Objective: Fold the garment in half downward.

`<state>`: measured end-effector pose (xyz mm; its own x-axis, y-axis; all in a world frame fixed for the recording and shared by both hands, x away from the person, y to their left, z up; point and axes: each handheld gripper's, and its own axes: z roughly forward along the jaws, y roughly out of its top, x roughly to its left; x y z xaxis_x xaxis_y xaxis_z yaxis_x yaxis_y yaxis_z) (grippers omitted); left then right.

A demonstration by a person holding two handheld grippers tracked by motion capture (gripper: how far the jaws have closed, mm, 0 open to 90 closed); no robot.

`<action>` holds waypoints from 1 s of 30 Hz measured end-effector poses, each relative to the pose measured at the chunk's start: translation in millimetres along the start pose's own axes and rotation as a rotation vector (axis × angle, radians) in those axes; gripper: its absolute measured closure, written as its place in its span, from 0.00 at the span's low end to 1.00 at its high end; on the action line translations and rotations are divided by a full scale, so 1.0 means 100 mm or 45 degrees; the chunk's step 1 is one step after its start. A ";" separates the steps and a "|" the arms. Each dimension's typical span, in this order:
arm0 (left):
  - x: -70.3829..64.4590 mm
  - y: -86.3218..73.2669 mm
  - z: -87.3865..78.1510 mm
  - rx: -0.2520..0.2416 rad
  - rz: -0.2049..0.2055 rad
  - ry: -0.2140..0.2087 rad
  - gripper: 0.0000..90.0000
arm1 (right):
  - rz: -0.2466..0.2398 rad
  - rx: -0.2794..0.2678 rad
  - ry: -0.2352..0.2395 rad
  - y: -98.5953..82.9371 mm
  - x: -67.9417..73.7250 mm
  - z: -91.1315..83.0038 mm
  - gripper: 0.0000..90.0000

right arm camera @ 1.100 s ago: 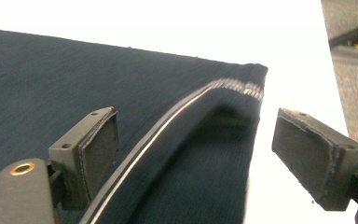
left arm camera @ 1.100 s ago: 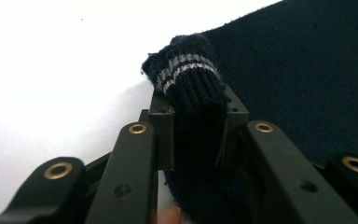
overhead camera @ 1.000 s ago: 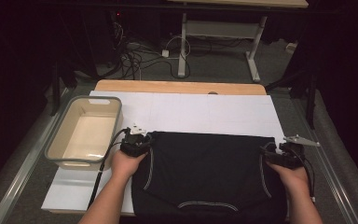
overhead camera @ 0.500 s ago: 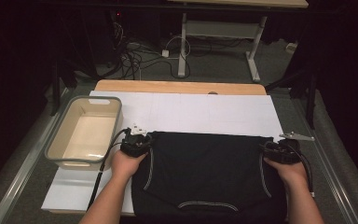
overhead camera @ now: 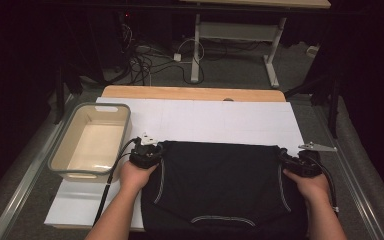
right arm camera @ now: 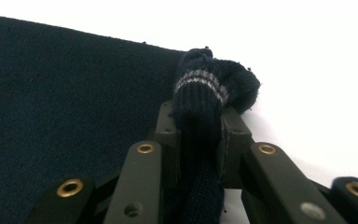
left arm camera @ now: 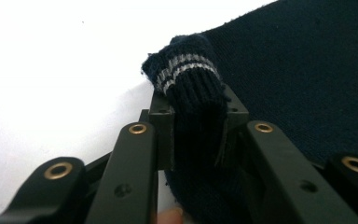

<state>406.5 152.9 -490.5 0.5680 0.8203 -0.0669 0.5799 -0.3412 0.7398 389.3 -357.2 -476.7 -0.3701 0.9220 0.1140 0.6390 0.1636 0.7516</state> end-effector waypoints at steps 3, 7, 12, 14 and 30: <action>-0.01 0.00 0.00 -0.002 0.009 0.009 0.79 | -0.011 -0.007 -0.006 0.00 0.01 0.00 0.86; -0.03 0.00 -0.01 -0.011 0.025 0.029 0.81 | -0.048 -0.030 -0.029 -0.01 0.04 -0.02 0.87; -0.05 0.07 -0.08 -0.098 -0.072 0.044 0.82 | -0.085 -0.120 -0.073 -0.01 0.10 -0.10 0.88; -0.08 0.15 -0.13 -0.131 -0.063 0.070 0.83 | -0.082 -0.179 -0.085 0.03 0.11 -0.18 0.88; 0.18 0.99 -0.17 -0.212 -0.054 0.250 0.82 | -0.119 -0.400 -0.137 0.91 0.08 -0.37 0.88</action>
<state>464.4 141.0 -407.1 0.4117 0.9111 0.0191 0.4873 -0.2378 0.8402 420.1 -347.6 -383.3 -0.3331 0.9426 -0.0215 0.3605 0.1484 0.9209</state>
